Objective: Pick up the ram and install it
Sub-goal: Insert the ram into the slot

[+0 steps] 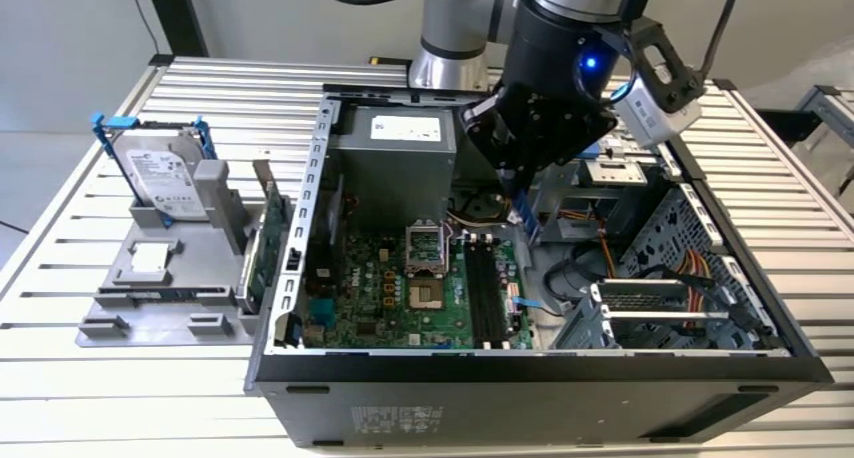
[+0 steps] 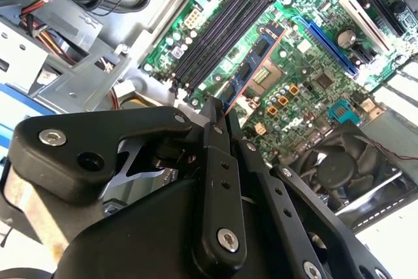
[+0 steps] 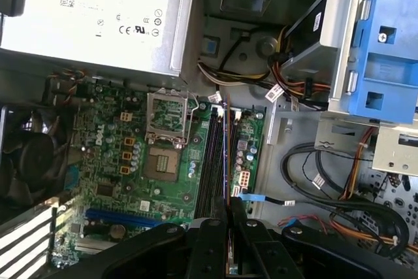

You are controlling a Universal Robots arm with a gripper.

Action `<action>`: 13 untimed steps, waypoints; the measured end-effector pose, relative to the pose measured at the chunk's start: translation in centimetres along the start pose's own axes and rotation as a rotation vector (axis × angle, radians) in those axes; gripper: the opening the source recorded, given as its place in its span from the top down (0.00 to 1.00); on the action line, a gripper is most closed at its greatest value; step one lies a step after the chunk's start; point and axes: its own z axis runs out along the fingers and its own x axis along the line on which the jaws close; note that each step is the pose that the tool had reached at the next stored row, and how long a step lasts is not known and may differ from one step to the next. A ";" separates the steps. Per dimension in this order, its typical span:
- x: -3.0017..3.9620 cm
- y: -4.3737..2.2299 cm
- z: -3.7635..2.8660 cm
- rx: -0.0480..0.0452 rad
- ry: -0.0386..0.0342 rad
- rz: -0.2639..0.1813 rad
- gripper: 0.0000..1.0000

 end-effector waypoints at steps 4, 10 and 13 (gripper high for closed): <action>0.00 0.00 0.19 0.0005 0.0001 0.000 1.00; 0.00 -0.01 0.45 0.0015 0.0002 0.000 1.00; 0.00 -0.01 0.57 0.0021 0.0003 0.000 1.00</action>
